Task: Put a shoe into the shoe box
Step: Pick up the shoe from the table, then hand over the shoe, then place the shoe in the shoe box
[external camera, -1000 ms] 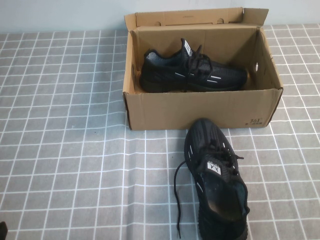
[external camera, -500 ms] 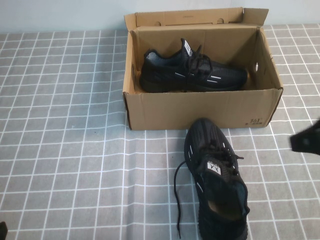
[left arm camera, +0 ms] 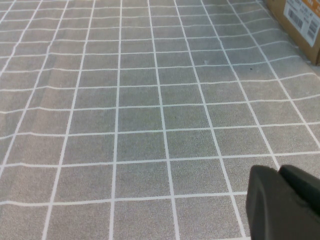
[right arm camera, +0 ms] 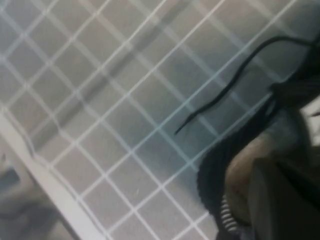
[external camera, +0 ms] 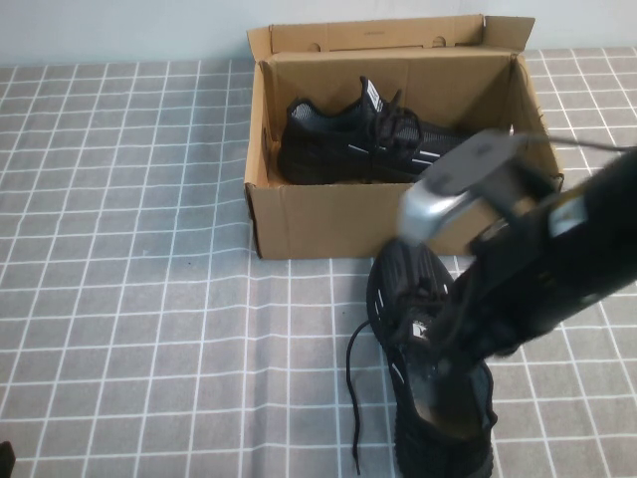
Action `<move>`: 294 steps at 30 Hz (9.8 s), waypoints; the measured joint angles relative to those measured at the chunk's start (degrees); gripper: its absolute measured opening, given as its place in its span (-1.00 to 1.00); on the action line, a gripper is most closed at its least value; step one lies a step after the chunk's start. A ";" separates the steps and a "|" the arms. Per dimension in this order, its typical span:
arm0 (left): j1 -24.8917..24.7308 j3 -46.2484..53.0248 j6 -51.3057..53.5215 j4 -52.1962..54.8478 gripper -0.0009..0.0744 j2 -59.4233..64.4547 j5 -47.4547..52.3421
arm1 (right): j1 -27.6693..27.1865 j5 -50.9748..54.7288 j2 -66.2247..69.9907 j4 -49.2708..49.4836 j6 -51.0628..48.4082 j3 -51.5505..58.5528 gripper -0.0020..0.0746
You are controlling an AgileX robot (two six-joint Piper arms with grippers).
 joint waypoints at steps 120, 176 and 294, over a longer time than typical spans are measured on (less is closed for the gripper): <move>0.00 0.00 0.00 0.01 -0.98 0.00 0.00 | 6.53 6.99 -5.52 -17.99 -11.99 -15.53 -0.96; -9.83 -72.31 54.47 -40.03 -0.98 73.34 45.63 | 6.53 6.91 -2.97 -20.65 -11.35 -15.53 -0.96; -17.44 -88.17 82.70 -59.73 0.68 103.34 45.84 | -16.28 13.17 13.28 15.69 -76.93 -30.05 -0.96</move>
